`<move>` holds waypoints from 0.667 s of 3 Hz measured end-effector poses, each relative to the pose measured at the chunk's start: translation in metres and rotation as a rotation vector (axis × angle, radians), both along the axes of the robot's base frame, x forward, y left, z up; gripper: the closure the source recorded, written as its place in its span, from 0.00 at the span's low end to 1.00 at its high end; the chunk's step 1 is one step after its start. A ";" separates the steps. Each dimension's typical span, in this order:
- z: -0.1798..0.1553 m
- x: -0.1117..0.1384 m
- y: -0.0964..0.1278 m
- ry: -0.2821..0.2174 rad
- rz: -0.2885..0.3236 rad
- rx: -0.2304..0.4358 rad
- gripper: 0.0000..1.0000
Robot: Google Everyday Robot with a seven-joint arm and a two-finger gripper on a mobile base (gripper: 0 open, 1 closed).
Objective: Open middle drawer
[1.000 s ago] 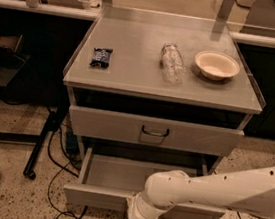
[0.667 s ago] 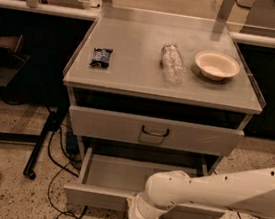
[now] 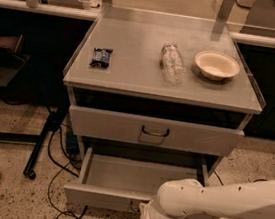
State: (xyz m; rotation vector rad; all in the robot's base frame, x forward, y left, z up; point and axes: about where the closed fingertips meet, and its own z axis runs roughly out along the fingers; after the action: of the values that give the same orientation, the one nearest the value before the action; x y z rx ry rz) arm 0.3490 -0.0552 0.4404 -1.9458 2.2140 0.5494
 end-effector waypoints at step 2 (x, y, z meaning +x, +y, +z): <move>-0.015 0.003 0.012 0.010 0.034 -0.021 0.00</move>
Offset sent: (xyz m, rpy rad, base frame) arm 0.0065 0.0181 -0.0255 -0.0356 0.0152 0.0506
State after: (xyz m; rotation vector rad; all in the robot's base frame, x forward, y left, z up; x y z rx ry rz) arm 0.3524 -0.0432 0.4251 -1.9988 2.2056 0.5437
